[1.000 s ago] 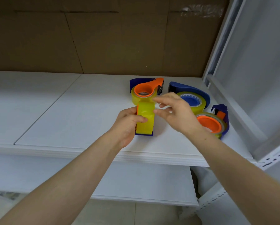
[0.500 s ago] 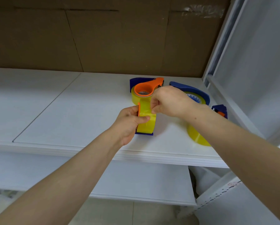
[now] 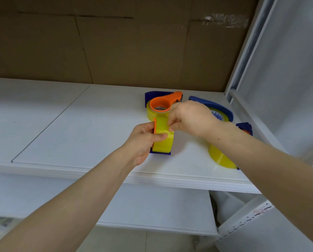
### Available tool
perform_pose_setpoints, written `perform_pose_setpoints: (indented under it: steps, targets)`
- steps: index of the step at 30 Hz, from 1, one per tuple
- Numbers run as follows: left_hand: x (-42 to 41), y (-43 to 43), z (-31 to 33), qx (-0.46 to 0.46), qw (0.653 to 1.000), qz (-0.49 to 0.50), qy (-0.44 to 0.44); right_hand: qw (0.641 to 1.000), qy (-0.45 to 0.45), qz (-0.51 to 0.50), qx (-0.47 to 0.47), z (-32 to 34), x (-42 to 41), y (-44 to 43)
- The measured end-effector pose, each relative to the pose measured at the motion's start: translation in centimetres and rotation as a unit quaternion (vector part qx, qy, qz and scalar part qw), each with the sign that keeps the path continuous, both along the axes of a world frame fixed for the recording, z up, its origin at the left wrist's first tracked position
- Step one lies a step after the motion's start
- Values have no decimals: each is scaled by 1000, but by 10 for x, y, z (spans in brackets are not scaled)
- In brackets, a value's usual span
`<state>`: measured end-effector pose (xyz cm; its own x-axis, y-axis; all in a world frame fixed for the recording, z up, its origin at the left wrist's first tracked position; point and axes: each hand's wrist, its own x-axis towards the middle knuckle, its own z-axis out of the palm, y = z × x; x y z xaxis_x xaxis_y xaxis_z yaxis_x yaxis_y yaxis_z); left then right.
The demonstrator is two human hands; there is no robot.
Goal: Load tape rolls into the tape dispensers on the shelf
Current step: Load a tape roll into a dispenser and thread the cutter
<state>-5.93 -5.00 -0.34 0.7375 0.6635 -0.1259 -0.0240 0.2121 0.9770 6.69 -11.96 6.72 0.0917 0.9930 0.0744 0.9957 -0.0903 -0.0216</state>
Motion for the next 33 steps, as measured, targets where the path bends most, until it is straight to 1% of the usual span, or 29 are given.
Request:
perform_pose_setpoints:
  steps: [3,8,11,13,16,20,24,26,28,30,33]
  targets:
    - [0,1,-1,1,1000,-4,-1,998,-58,22,-14,2,-2,3]
    - [0,3,-2,7,1000,-14,4,990,-106,59,-72,8,-2,6]
    - [1,4,-1,15,1000,-13,7,977,-181,91,-71,6,-7,7]
    - [0,5,-3,25,999,-18,8,974,-190,99,-71,6,-9,6]
    - [-2,7,-3,35,999,-18,13,986,-137,73,-68,9,-6,6]
    - [-3,9,-3,48,998,5,38,999,-4,11,-45,7,3,9]
    - [-5,9,-2,19,998,27,57,994,110,-19,-17,3,7,8]
    - [-5,9,0,4,997,35,64,987,157,-29,-18,2,7,5]
    - [-5,10,0,7,998,20,62,984,171,-35,-16,-1,9,3]
    - [-5,6,0,19,998,11,59,984,172,-51,12,-7,11,2]
    - [-2,4,2,43,993,63,87,975,197,-99,36,-17,14,2]
